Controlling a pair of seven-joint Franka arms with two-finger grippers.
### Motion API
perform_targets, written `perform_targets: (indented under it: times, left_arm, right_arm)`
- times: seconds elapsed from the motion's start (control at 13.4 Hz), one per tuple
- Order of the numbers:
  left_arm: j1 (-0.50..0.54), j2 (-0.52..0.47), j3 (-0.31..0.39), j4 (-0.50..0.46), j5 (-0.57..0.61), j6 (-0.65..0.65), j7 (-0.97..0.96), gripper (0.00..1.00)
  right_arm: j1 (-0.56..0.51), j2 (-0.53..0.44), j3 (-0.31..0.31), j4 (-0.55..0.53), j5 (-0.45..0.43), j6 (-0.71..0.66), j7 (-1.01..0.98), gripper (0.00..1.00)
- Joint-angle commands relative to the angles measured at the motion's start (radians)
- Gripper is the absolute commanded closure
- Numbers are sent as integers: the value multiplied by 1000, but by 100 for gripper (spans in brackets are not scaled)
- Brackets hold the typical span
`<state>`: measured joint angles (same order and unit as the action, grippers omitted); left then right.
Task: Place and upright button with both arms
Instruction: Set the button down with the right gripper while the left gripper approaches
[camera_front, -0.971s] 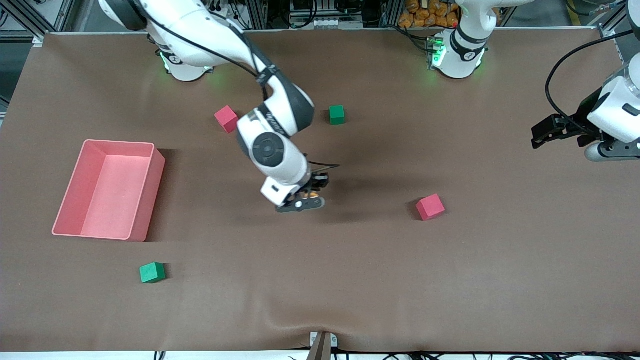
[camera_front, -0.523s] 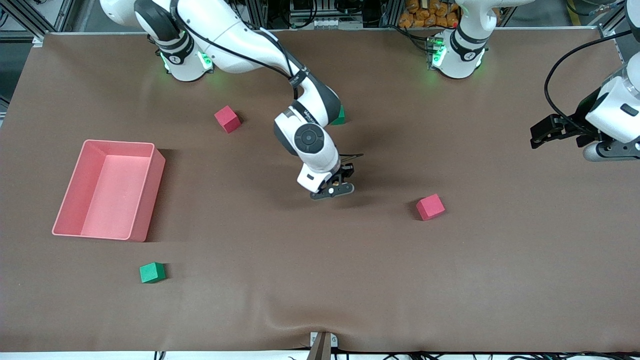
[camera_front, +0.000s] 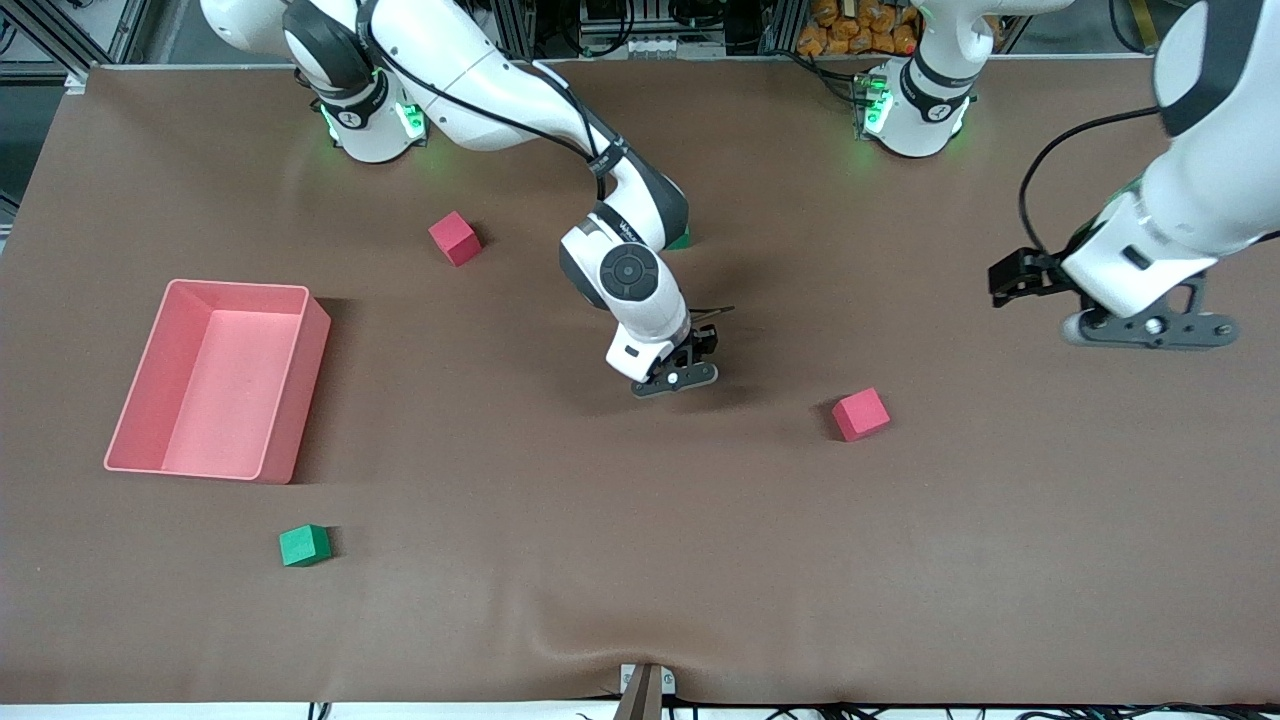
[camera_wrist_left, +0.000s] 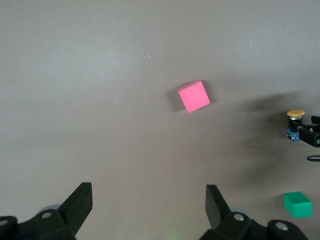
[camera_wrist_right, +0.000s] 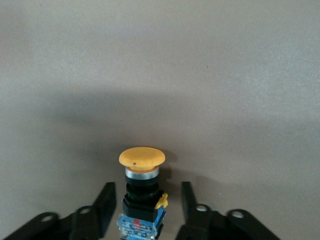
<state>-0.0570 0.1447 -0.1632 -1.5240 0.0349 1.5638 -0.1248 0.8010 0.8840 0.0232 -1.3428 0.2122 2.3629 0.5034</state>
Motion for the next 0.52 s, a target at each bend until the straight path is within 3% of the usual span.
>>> perform_targets:
  times: [0.0, 0.15, 0.45]
  left_arm:
    - [-40, 48, -3, 16, -3, -13, -7, 0]
    - [-73, 87, -4, 16, -13, -13, -54, 0]
    - [-193, 200, -4, 25, -16, -1, -183, 0]
  right_arm:
    - [-3, 15, -12, 51, -17, -4, 24, 0]
    - [-6, -8, -48, 60, -17, -16, 26, 0]
    - [-6, -58, -196, 62, -17, -17, 14, 0]
